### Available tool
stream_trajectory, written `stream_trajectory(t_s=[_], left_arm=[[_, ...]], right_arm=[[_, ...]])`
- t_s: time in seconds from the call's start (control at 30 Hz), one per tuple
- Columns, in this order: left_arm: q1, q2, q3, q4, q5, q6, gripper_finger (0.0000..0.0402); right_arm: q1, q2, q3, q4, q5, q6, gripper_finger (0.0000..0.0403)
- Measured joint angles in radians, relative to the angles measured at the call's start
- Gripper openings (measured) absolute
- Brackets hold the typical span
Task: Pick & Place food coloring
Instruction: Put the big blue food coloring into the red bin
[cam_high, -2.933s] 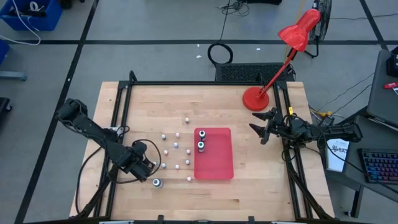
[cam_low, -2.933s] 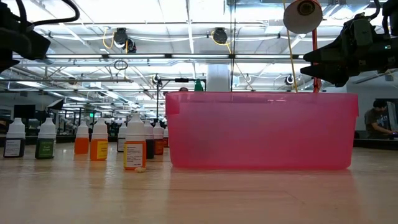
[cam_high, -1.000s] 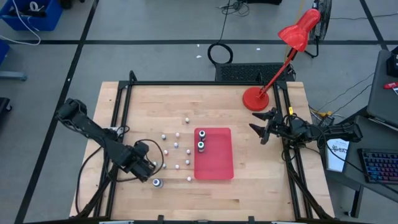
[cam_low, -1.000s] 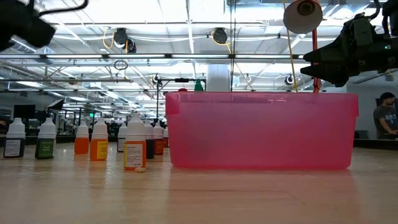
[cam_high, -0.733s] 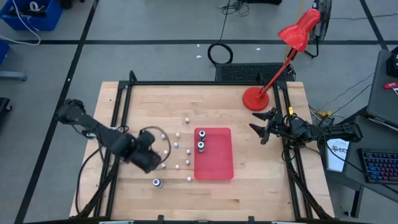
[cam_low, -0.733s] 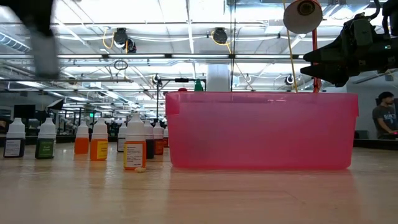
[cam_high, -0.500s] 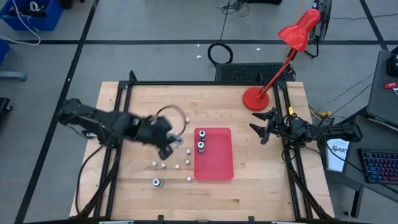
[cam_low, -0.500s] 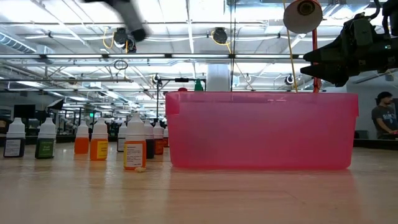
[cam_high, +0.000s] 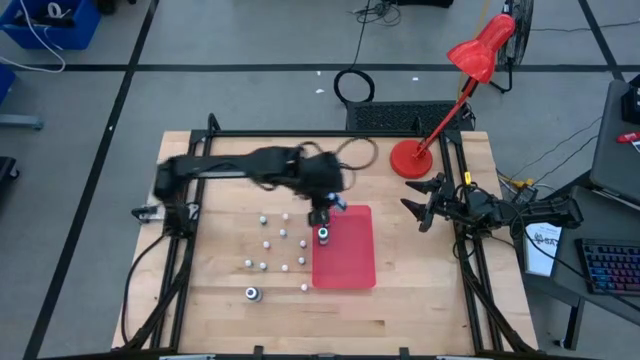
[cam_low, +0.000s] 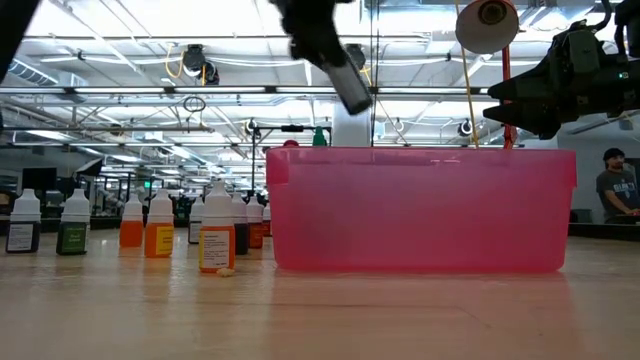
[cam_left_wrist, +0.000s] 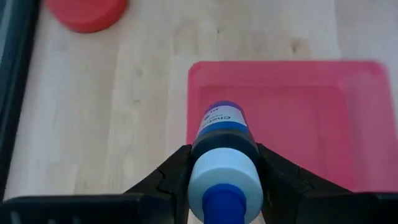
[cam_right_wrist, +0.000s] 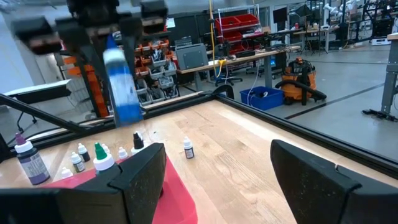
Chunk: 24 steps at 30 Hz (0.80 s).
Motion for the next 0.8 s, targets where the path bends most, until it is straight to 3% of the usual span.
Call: stream_trajectory(t_s=[0.23, 0.47, 0.8], left_arm=[[-0.028, 0.256, 0.255, -0.152, -0.011, 0.126, 0.0141], [-0.041, 0.356, 0.264, -0.178, -0.134, 0.119, 0.014], [-0.04, 0.433, 0.264, -0.232, -0.129, 0.07, 0.0144]], right_arm=[[0.0, 0.0, 0.0, 0.0, 0.0, 0.0, 0.0279], [0.0, 0.0, 0.0, 0.0, 0.0, 0.0, 0.0279], [0.0, 0.0, 0.0, 0.0, 0.001, 0.0, 0.0279]])
